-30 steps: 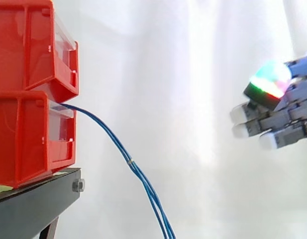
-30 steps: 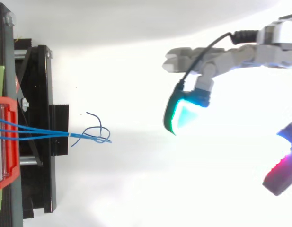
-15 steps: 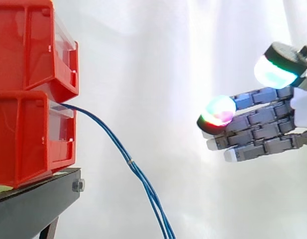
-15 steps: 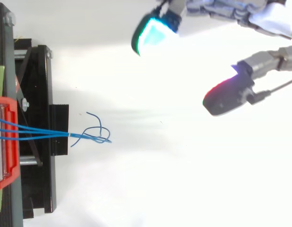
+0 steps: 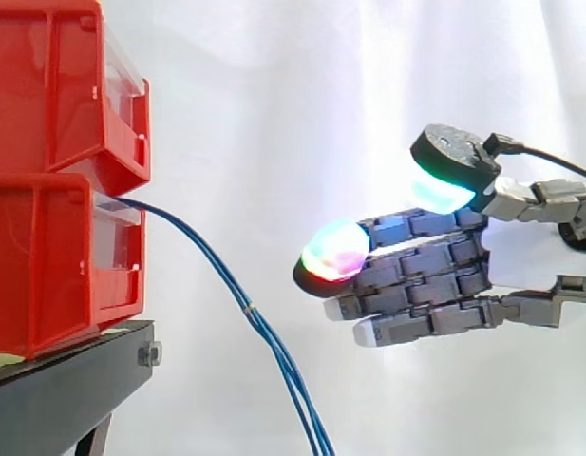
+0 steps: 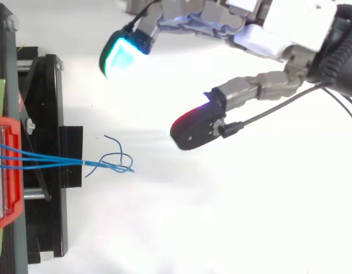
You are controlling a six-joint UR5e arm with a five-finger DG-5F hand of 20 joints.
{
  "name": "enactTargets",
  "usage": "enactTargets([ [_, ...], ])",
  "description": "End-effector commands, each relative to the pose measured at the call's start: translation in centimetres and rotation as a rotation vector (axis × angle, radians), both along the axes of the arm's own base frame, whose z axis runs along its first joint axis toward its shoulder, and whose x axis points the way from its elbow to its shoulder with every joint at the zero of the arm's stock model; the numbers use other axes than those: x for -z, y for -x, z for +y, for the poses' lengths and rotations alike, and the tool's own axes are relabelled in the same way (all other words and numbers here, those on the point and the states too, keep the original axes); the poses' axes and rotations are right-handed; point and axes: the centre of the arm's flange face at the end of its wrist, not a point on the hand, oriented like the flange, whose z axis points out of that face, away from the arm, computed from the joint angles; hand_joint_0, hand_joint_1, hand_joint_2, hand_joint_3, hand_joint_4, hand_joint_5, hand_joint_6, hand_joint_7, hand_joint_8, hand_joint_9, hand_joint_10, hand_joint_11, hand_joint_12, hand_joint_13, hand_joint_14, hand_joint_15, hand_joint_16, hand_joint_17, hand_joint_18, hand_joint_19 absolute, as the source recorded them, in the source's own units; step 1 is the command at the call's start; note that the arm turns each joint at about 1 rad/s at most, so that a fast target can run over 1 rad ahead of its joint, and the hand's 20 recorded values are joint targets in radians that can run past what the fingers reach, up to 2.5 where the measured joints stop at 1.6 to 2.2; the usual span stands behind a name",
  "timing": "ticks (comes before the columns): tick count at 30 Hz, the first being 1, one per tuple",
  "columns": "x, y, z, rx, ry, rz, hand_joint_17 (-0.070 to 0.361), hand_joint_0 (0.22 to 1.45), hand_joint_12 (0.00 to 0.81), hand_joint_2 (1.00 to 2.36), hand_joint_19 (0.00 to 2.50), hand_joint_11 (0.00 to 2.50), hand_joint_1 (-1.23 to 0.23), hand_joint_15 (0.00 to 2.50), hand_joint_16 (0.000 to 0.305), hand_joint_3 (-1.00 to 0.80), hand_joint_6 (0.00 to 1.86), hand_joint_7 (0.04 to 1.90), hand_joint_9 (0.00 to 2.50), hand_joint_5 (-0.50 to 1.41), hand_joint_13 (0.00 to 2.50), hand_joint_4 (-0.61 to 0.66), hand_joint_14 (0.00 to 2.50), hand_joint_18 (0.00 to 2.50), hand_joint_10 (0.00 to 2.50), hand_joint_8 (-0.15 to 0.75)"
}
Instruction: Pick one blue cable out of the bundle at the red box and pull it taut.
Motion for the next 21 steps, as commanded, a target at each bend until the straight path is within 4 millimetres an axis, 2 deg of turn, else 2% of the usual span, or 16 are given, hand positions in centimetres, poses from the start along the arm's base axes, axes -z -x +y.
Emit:
enactTargets([
  [1,0.9,-0.9,0.4,-0.015,0.003,0.001,0.122,0.50,0.357,1.00,0.22,0.00,-0.70,0.06,0.054,-0.50,0.50,0.85,0.14,-0.18,0.00,0.39,0.00,0.07,0.00,0.273],
  [3,2.0,-1.3,0.9,-0.021,0.002,0.010,0.122,0.50,0.356,1.00,0.22,0.00,-0.69,0.06,0.054,-0.50,0.50,0.85,0.14,-0.18,0.00,0.39,0.00,0.07,0.00,0.273],
  [6,2.7,-1.9,1.5,-0.033,-0.002,0.010,0.122,0.50,0.356,1.00,0.23,0.00,-0.69,0.06,0.054,-0.50,0.50,0.85,0.14,-0.18,0.00,0.39,0.00,0.07,0.00,0.274],
  [15,3.1,-2.5,4.5,-0.066,-0.001,0.007,0.121,0.50,0.356,1.00,0.22,0.00,-0.67,0.06,0.054,-0.50,0.50,0.85,0.15,-0.18,0.00,0.39,0.00,0.08,0.00,0.276],
  [17,3.1,-2.5,4.5,-0.059,-0.003,0.005,0.121,0.50,0.356,1.00,0.22,0.00,-0.67,0.06,0.054,-0.50,0.50,0.85,0.15,-0.18,0.01,0.39,0.00,0.08,0.00,0.277],
  [21,4.3,-2.9,4.7,-0.042,-0.007,0.003,0.121,0.51,0.355,1.00,0.22,0.00,-0.67,0.06,0.054,-0.50,0.50,0.85,0.15,-0.18,0.01,0.40,0.00,0.08,0.00,0.279],
])
